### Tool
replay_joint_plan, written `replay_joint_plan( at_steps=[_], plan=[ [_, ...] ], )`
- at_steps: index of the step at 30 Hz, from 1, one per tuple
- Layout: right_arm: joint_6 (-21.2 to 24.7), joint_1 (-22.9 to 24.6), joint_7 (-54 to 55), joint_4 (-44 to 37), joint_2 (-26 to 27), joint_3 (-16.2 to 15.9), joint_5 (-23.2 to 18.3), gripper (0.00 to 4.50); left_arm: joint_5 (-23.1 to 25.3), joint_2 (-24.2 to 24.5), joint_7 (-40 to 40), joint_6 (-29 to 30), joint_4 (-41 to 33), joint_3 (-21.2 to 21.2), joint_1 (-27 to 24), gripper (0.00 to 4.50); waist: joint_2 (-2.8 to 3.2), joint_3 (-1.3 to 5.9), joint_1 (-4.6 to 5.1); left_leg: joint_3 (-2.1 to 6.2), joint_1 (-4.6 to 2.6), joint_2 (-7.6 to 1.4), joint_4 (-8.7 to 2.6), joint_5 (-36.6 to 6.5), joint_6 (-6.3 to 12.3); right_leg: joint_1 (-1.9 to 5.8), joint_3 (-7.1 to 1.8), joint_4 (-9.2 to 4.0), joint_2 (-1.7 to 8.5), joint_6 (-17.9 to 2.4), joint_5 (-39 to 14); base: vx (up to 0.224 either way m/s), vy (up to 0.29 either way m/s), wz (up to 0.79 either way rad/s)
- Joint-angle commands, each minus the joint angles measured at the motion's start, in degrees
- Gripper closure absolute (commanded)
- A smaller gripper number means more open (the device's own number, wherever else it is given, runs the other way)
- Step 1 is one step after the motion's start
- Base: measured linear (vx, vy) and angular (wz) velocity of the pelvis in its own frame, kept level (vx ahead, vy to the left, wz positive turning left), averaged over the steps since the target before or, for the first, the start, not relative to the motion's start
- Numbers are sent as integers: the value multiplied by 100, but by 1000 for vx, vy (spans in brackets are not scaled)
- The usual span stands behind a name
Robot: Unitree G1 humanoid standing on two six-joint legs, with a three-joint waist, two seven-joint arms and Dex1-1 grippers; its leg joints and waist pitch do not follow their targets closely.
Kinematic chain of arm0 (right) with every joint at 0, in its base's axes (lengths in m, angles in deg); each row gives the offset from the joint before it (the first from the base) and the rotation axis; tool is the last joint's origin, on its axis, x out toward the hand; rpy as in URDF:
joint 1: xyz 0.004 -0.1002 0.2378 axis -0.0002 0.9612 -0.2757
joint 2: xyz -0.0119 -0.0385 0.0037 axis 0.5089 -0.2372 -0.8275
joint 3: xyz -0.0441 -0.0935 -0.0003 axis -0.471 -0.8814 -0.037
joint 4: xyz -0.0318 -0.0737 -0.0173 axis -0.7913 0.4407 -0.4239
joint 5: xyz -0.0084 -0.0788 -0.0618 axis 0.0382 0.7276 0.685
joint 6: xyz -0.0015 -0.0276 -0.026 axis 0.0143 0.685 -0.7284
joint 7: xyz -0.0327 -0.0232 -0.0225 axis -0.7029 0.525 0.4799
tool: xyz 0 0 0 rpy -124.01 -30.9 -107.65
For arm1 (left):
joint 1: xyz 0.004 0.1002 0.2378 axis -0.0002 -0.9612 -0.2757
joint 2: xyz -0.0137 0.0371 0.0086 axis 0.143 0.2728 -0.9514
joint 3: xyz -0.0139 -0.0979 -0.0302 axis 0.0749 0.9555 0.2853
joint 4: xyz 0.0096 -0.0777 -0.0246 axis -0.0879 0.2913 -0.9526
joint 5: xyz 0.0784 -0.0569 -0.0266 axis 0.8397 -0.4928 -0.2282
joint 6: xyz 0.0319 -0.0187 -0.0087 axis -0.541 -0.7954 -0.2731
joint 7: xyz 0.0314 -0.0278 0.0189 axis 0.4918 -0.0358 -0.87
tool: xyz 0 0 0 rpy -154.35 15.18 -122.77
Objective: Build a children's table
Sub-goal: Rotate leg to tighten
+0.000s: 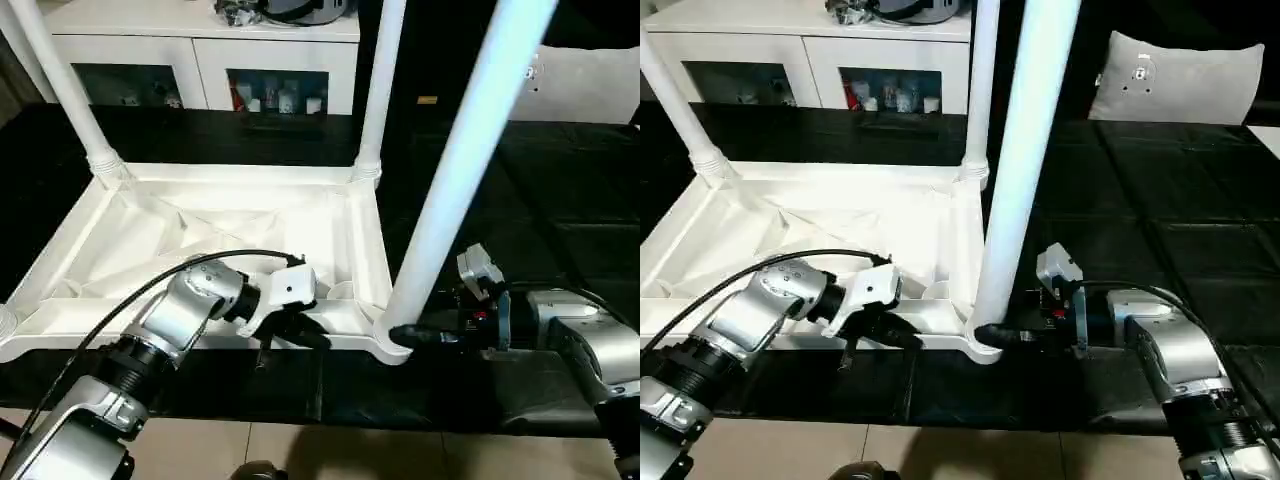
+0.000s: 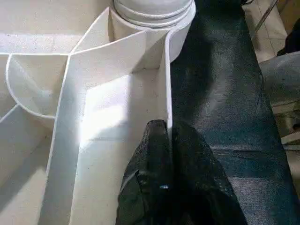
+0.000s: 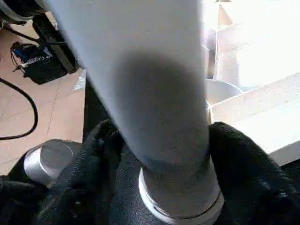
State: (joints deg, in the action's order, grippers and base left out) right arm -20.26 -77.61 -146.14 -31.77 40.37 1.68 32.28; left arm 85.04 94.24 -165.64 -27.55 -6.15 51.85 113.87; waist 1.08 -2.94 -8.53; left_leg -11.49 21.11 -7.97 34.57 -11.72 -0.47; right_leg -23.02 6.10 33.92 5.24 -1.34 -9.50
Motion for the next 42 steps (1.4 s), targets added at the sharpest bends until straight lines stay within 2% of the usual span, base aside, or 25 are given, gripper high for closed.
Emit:
replay_joint_plan(
  at_steps=[1, 7, 9, 10, 12, 13, 14, 16, 18, 19, 20, 21, 22, 24, 25, 26, 28, 31, 36, 40, 42],
  plan=[
    [85, 39, -102, -157, -59, -56, -114, 192, -62, -32, -207, -102, -154, -111, 70, 450, -61, 366, 26, 275, -88, -614, -433, -1040, 242, 283, -399, -431, 567, -1096, -1812, 0, 0, 0],
    [166, 108, 4, -222, 45, -86, -103, 231, -92, -80, -122, 2, -179, -75, 32, 450, -71, 357, 26, 282, -90, -615, -438, -1112, 204, 278, -398, -453, 577, -1031, -2022, 0, 0, 0],
    [283, 53, 575, -208, 319, 27, -59, 237, -56, -217, 161, 229, -154, -18, 41, 450, -69, 350, 42, 290, -88, -620, -452, -1127, 171, 279, -399, -448, 572, -1034, -2019, 0, 0, 0],
    [283, 53, 575, -208, 319, 27, -59, 240, -56, -217, 161, 229, -154, -18, 41, 450, -60, 336, 69, 297, -96, -613, -460, -1233, 122, 265, -397, -472, 573, -1029, -2122, 0, 0, 0],
    [348, -120, 1526, -39, 728, 164, 160, 241, -20, -519, 741, 628, -61, 140, 103, 450, -60, 324, 107, 303, -100, -593, -461, -1365, 42, 271, -396, -500, 587, -947, -2420, 0, 0, 0],
    [352, -127, 1560, -31, 743, 170, 168, 242, -19, -531, 764, 643, -57, 146, 106, 450, -65, 317, 136, 312, -119, -580, -464, -1429, -32, 251, -387, -527, 585, -887, -2627, 0, 0, 0],
    [399, -286, 2290, 183, 1044, 279, 354, 243, 5, -787, 1237, 961, 28, 289, 171, 450, -56, 320, 169, 333, -115, -572, -465, -1457, -75, 268, -373, -551, 599, -815, -2788, 0, 0, 0],
    [404, -411, 2838, 378, 1253, 358, 513, 246, 22, -988, 1584, 1206, 98, 390, 234, 450, -68, 317, 256, 350, -109, -559, -469, -1537, -108, 266, -356, -574, 580, -738, -2900, 0, 0, 0],
    [425, -557, 3479, 611, 1496, 461, 675, 251, 56, -1243, 2034, 1426, 214, 512, 323, 450, -61, 327, 338, 351, -107, -561, -466, -1543, -137, 256, -354, -557, 576, -787, -2755, 0, 0, 0],
    [444, -685, 4005, 814, 1714, 599, 732, 251, 81, -1497, 2529, 1540, 390, 664, 429, 450, -57, 335, 403, 347, -69, -553, -464, -1483, -131, 274, -360, -533, 565, -848, -2555, 0, 0, 0],
    [439, -769, 4350, 948, 1851, 709, 751, 252, 86, -1613, 2759, 1582, 478, 742, 479, 450, -77, 363, 413, 341, -79, -530, -438, -1393, -107, 278, -354, -539, 566, -890, -2398, 0, 0, 0],
    [441, -813, 4543, 1018, 1924, 769, 776, 252, 97, -1701, 2940, 1596, 536, 799, 513, 450, -86, 355, 428, 321, -70, -512, -438, -1338, -51, 276, -366, -546, 560, -903, -2334, 0, 0, 0],
    [441, -863, 4768, 1097, 2009, 839, 808, 252, 110, -1803, 3150, 1613, 600, 866, 551, 450, -63, 358, 446, 311, -47, -512, -427, -1231, 23, 288, -373, -528, 559, -965, -2152, 0, 0, 0],
    [280, -916, 4974, 1218, 2102, 892, 896, 252, 123, -1985, 3440, 1578, 696, 991, 609, 450, -77, 380, 447, 299, -37, -507, -413, -1050, 139, 312, -368, -499, 549, -1029, -1841, 0, 0, 0],
    [54, -928, 4938, 1309, 2109, 853, 988, 252, 81, -2138, 3569, 1573, 717, 1100, 639, 450, -74, 384, 446, 274, -44, -495, -396, -960, 222, 300, -368, -500, 543, -1067, -1705, 0, 0, 0],
    [2, -910, 4893, 1307, 2114, 838, 1005, 198, 69, -2176, 3577, 1581, 697, 1117, 635, 450, -68, 390, 432, 270, -35, -492, -388, -853, 291, 318, -365, -479, 539, -1109, -1560, 0, 0, 0],
    [-16, -876, 4839, 1251, 2157, 878, 943, 182, 76, -2175, 3523, 1593, 643, 1085, 612, 450, -72, 399, 420, 269, -20, -500, -383, -709, 435, 330, -363, -457, 535, -1135, -1401, 0, 0, 0],
    [-65, -801, 4645, 1090, 2129, 886, 853, 151, 141, -2024, 3317, 1481, 580, 906, 545, 450, -56, 404, 399, 280, -18, -529, -388, -590, 547, 335, -354, -420, 522, -1194, -1216, 0, 0, 0],
    [-540, -635, 3952, 949, 1648, 780, 852, 108, 280, -1489, 2644, 860, 545, 568, 342, 450, -42, 388, 383, 269, -42, -533, -391, -814, 497, 321, -361, -456, 535, -1144, -1461, 0, 0, 0],
    [-558, -477, 3104, 732, 1217, 628, 741, 76, 269, -1186, 2166, 580, 511, 481, 260, 450, -32, 367, 313, 276, -67, -560, -417, -1001, 424, 312, -368, -474, 538, -1067, -1671, 0, 0, 0],
    [-432, -380, 2594, 587, 919, 512, 705, 57, 259, -987, 1830, 418, 457, 396, 230, 450, -59, 358, 306, 280, -62, -571, -428, -1039, 419, 317, -376, -474, 546, -1033, -1734, 0, 0, 0]
  ],
)
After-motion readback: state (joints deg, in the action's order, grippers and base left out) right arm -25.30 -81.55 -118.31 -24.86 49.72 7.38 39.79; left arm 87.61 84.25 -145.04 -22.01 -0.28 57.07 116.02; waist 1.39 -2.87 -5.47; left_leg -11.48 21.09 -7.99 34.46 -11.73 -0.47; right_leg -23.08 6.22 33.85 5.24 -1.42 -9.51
